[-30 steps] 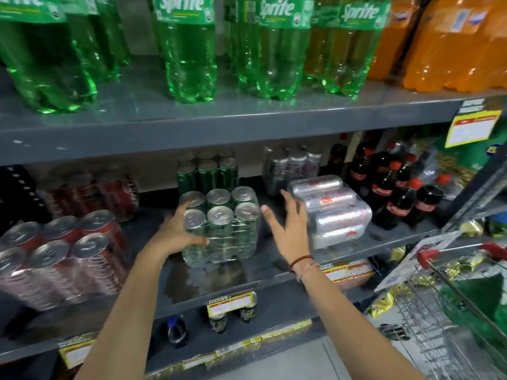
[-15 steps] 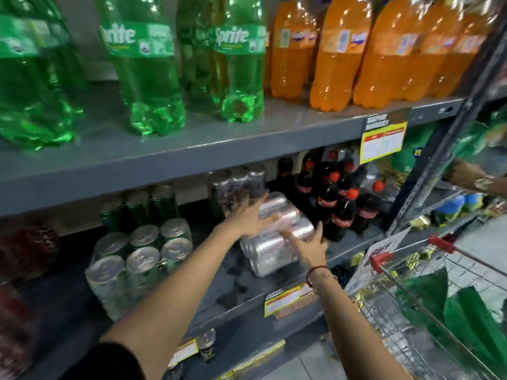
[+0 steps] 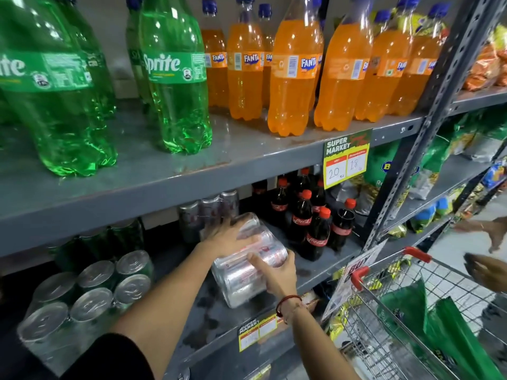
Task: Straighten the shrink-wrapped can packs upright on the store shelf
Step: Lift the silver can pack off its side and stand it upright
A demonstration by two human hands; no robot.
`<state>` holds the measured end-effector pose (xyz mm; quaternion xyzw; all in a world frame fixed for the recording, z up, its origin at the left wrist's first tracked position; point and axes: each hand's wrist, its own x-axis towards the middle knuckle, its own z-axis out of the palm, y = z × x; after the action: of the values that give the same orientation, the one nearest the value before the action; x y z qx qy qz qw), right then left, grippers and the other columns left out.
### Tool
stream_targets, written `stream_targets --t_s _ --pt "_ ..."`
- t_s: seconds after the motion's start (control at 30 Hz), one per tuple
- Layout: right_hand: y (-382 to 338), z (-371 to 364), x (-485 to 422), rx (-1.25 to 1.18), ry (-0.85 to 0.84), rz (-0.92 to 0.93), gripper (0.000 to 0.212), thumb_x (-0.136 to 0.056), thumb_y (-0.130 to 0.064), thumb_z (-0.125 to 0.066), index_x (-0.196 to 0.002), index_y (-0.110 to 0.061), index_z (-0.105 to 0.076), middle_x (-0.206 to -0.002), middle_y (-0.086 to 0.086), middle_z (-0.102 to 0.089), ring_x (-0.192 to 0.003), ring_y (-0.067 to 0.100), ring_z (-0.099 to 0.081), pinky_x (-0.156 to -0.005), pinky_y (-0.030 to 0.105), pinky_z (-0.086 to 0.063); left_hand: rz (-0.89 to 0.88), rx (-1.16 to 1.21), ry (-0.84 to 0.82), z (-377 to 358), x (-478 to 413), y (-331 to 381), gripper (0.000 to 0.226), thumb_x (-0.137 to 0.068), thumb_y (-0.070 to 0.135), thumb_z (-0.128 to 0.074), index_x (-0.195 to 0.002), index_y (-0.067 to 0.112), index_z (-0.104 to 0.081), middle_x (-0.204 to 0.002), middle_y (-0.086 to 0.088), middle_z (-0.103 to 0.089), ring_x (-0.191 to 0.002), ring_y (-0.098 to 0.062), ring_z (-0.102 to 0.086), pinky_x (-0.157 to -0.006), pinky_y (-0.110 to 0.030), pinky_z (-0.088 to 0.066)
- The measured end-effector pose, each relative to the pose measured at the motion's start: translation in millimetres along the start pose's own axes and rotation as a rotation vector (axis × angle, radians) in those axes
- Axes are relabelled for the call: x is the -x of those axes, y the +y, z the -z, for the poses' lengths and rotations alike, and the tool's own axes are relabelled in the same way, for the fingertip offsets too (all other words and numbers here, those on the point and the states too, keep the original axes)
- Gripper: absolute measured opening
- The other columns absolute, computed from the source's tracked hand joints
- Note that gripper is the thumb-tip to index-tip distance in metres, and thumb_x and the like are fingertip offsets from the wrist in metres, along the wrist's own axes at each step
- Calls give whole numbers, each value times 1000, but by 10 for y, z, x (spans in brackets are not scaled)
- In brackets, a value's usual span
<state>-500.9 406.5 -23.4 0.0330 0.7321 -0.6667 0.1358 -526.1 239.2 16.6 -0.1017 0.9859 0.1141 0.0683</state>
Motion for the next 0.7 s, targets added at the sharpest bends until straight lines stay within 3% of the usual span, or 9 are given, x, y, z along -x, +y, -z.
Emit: stream_targets --t_s 0.23,0.4,0.53,0.63,0.7 --pt "-66 97 15 53 -67 92 77 -40 -53 -87 -103 -28 -51 -118 11 -59 -106 28 -60 -94 48 -49 37 11 140 -70 151 -10 81 -70 85 -26 -142 51 -14 -152 -7 -31 -134 -36 -34 -106 -53 -31" --pt "-199 124 88 265 -97 283 68 -46 -50 -85 -102 -33 -51 -110 2 -57 -104 18 -57 -91 38 -50 49 156 344 -154 326 -112 80 -71 85 -30 -141 46 -27 -151 -1 -36 -133 -31 -38 -107 -51 -31" --pt "-391 3 136 485 -109 484 74 -59 -33 -84 -122 -24 -48 -117 4 -47 -112 21 -45 -97 31 -39 31 498 595 -202 489 -186 82 -67 78 -29 -136 36 -44 -144 -9 -45 -130 -32 -44 -108 -53 -30" --pt "-396 -157 292 648 -93 622 72 -66 -31 -80 -127 -20 -45 -131 5 -40 -122 24 -32 -97 15 -17 8 633 724 -293 605 -241 84 -74 75 -33 -138 23 -44 -138 -18 -49 -124 -36 -49 -103 -55 -38" --pt "-343 -233 414 704 -60 704 79 -67 -34 -79 -134 -20 -39 -133 0 -41 -122 21 -31 -96 13 -17 6 692 786 -391 686 -303 91 -76 78 -29 -138 13 -44 -137 -22 -48 -125 -36 -48 -105 -51 -37"
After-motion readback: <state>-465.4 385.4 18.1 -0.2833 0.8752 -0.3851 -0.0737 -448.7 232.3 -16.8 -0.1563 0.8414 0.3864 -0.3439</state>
